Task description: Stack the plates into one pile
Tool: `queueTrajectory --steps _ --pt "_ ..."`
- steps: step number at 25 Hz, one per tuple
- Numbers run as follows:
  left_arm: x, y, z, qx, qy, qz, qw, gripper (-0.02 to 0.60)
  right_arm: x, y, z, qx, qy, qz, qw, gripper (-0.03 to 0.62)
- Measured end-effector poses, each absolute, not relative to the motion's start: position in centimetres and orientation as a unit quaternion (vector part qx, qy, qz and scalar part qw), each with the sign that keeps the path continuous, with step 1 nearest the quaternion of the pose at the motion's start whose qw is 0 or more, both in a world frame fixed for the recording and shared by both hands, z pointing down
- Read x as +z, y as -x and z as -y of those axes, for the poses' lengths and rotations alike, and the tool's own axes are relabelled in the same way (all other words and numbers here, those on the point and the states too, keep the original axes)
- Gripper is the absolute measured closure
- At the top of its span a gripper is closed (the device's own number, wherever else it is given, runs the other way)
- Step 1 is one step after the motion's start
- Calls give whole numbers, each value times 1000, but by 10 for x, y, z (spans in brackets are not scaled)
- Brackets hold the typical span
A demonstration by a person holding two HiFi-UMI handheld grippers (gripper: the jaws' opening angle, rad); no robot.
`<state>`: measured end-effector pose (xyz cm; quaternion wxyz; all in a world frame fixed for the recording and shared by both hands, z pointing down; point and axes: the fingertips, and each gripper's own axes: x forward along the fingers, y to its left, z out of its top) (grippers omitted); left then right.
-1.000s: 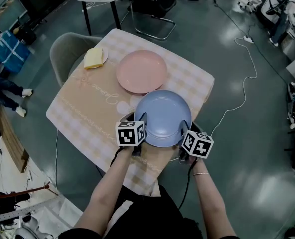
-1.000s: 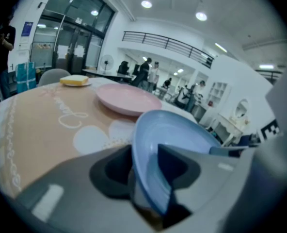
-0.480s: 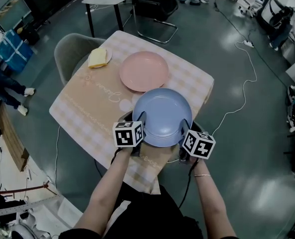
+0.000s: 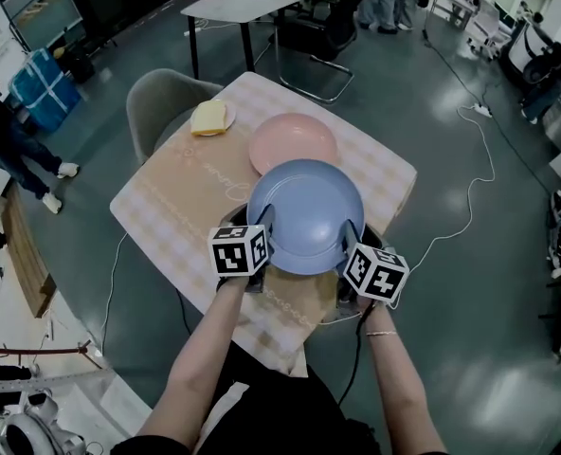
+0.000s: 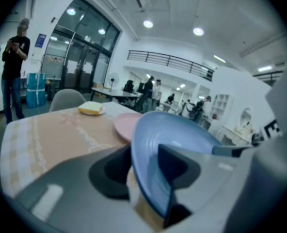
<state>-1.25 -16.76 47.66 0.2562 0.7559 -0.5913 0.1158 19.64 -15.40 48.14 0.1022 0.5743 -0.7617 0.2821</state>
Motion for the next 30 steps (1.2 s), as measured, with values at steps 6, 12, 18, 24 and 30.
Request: queueTrajectory --steps 6,12,18,24,30 --pt "456 32 189 100 -756 601 238 411 465 -177 177 266 -581 764 90 479" --pt "452 51 219 94 -762 598 230 411 462 -158 202 258 -591 759 89 479" --pt "454 64 260 91 -767 591 232 411 461 -144 240 247 -603 752 98 479" --pt "459 74 302 96 -774 582 229 411 468 -132 277 246 -613 744 101 479" --pt "473 77 339 102 -780 570 236 411 479 -129 309 249 -623 733 111 479"
